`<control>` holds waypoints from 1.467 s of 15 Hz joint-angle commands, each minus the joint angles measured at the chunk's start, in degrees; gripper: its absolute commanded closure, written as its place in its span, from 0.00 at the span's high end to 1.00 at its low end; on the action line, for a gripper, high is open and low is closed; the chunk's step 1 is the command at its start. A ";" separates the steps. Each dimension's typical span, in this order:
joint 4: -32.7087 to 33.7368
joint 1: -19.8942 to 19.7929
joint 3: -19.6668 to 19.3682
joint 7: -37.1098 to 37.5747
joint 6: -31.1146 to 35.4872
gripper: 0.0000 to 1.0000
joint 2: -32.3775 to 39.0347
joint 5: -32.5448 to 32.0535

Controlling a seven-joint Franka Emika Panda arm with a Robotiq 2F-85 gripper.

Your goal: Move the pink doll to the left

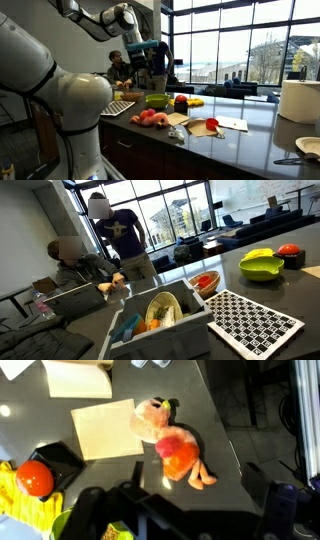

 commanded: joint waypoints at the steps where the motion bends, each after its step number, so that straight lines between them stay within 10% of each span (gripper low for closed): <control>1: -3.11 2.15 -0.51 -7.56 7.03 1.00 -0.83 -0.93; 15: -2.75 1.83 0.20 -13.63 9.53 1.00 1.03 0.39; 22: 0.43 3.81 -3.72 -28.81 11.92 1.00 6.87 3.10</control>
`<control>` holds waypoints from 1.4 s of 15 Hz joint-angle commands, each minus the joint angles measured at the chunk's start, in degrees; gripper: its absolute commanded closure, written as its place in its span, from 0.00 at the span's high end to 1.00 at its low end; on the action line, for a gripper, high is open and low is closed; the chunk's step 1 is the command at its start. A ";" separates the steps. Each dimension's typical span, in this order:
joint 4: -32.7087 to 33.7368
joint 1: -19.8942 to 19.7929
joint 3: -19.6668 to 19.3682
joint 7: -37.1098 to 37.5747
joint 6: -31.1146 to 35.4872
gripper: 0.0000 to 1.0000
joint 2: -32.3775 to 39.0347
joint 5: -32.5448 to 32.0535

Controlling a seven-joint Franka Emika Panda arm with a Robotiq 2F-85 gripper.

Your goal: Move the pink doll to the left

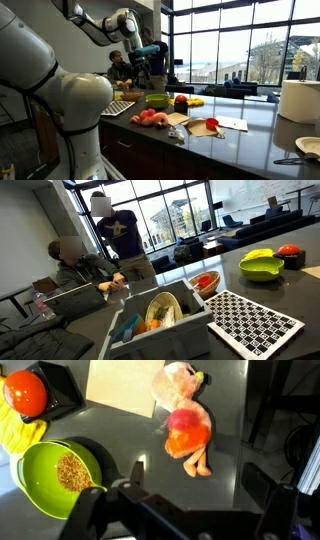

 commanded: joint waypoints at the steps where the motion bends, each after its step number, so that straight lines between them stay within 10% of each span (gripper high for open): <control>1: 1.95 0.88 -2.26 -9.21 2.89 1.00 4.57 2.38; 21: -6.53 -4.64 -2.09 -28.97 16.48 1.00 16.73 9.41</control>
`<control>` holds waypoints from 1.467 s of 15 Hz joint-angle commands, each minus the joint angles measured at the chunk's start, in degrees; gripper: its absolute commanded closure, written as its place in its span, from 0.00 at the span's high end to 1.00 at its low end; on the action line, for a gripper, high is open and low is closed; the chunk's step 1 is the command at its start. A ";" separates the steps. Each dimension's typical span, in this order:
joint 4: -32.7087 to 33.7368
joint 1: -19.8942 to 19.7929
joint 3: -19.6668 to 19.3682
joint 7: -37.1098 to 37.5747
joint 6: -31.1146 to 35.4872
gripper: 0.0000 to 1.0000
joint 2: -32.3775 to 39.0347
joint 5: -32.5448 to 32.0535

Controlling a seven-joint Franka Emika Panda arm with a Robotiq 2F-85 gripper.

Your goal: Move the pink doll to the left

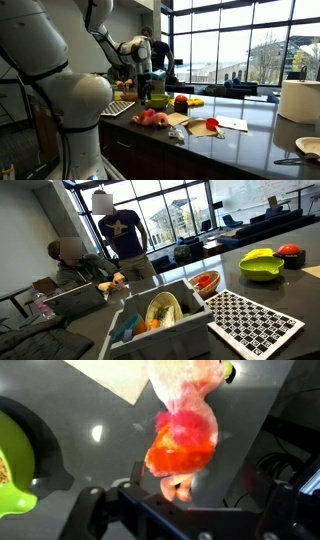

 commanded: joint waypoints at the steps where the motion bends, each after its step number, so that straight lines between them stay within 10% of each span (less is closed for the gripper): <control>1: -1.01 -1.43 -0.13 -3.54 2.59 1.00 1.46 2.38; 22: -1.20 -2.88 0.86 -6.20 8.37 1.00 5.03 8.23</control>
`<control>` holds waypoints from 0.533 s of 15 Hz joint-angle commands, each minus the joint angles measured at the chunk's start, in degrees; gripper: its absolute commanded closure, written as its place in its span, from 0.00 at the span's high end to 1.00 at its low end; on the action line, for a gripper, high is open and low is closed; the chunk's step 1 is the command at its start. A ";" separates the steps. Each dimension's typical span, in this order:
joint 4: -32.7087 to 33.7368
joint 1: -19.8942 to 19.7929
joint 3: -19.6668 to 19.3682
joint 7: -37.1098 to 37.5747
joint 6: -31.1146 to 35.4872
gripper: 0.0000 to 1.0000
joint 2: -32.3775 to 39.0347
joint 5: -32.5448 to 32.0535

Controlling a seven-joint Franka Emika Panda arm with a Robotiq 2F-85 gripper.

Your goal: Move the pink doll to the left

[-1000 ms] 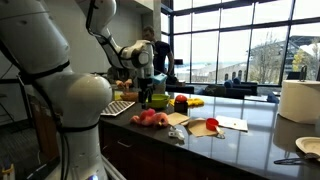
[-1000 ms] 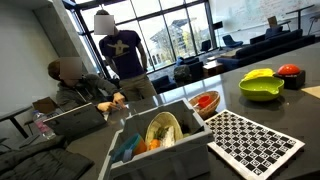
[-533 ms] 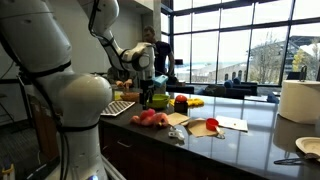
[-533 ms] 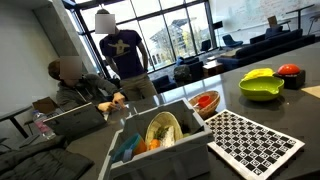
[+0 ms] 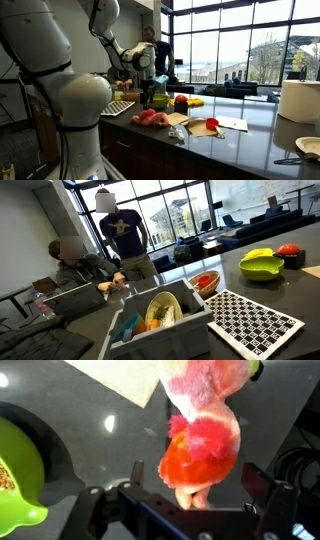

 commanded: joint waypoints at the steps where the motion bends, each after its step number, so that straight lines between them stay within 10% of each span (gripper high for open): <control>1: 0.06 -1.04 1.14 -0.47 -0.18 1.00 -0.02 0.70; 8: 0.23 -1.69 2.32 -0.92 -1.62 1.00 3.24 -0.49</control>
